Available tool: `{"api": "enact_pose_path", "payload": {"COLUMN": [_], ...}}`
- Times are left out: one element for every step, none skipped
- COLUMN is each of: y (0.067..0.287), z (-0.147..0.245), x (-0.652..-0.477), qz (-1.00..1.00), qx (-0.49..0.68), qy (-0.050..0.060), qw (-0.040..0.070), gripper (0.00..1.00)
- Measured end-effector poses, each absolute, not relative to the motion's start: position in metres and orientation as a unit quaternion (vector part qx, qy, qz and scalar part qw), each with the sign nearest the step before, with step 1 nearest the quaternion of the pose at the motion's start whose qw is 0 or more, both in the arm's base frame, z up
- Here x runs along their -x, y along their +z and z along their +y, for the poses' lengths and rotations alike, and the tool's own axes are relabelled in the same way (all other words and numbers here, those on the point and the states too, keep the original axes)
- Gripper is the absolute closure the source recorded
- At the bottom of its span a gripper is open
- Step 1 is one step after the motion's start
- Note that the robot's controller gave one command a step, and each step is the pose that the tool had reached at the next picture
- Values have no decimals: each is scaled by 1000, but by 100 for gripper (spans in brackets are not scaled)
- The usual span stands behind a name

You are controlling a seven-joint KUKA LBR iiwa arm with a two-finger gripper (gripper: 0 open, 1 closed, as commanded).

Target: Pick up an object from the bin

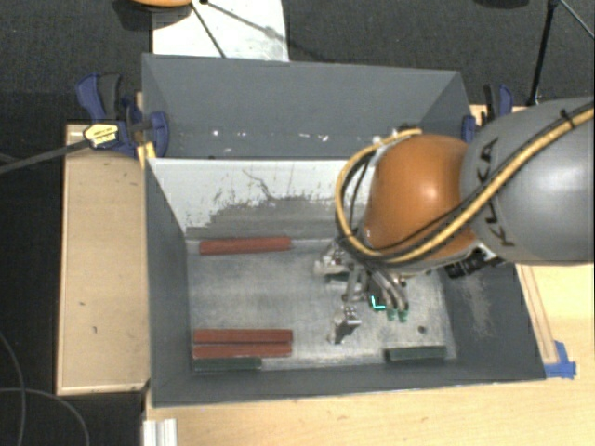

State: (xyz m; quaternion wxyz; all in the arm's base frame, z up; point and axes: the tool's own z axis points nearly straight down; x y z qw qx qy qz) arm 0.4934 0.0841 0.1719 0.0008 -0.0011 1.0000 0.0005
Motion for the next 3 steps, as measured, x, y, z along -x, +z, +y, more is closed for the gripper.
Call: {"api": "enact_pose_path", "payload": {"y": [145,77,74], "z": [109,135,157], "x": [-500,-489,-505], "qz": [999,999,1000], "qx": [37,51,26], "qy": [0,1,1], "qw": [5,3,3], "gripper": [0,0,100]}}
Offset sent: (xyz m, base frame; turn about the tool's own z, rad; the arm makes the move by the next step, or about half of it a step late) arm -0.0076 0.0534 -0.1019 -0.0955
